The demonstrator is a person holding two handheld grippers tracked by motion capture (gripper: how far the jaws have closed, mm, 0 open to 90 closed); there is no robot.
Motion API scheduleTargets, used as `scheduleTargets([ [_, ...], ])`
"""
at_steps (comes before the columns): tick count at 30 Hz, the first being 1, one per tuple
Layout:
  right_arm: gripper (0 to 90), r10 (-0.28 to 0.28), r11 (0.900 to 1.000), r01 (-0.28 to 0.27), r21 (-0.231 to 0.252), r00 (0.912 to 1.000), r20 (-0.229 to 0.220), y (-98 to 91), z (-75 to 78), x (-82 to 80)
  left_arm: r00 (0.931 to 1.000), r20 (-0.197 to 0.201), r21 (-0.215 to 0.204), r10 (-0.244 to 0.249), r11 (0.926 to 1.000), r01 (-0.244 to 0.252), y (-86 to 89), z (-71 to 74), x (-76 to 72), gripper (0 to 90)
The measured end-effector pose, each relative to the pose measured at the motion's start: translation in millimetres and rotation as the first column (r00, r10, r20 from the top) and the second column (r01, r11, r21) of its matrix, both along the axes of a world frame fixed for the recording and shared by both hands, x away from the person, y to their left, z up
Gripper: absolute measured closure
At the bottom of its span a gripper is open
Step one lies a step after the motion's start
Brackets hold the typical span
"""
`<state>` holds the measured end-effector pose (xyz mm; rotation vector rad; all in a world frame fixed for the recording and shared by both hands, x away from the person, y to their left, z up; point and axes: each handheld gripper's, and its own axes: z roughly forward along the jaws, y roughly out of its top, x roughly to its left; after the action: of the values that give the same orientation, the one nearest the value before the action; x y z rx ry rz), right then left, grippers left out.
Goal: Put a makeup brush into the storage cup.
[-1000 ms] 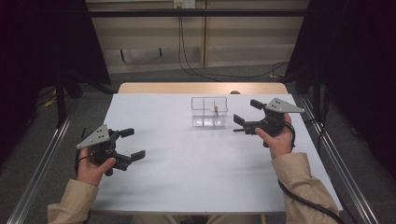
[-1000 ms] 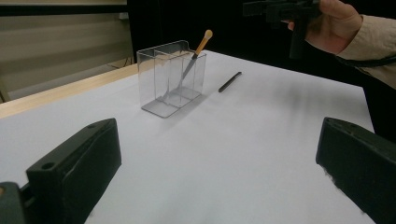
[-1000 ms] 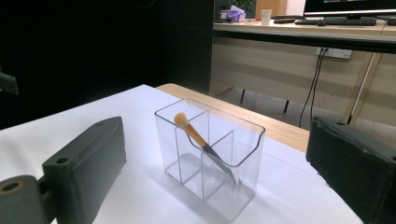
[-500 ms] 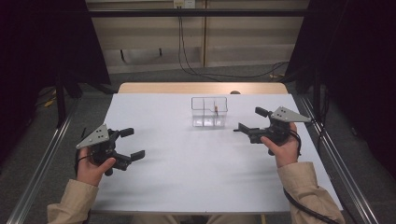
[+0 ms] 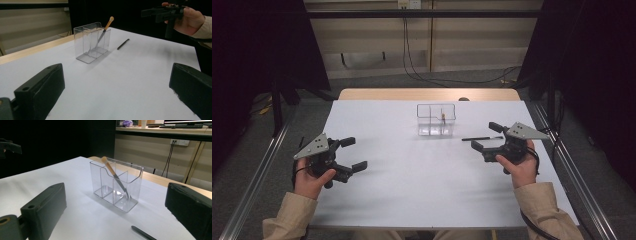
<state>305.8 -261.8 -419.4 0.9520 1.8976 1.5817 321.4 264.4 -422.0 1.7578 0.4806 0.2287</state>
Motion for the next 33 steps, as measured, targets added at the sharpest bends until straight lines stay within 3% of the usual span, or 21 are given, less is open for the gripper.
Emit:
scheduleTargets([
  [33,3.3,-0.026,0.9989,0.025,-0.038,0.9991,-0.032,-26.5,-10.3,-38.4,1.0000,0.001,-0.005,0.006,1.0000,-0.006,6.0,-1.3,-1.3,0.1],
])
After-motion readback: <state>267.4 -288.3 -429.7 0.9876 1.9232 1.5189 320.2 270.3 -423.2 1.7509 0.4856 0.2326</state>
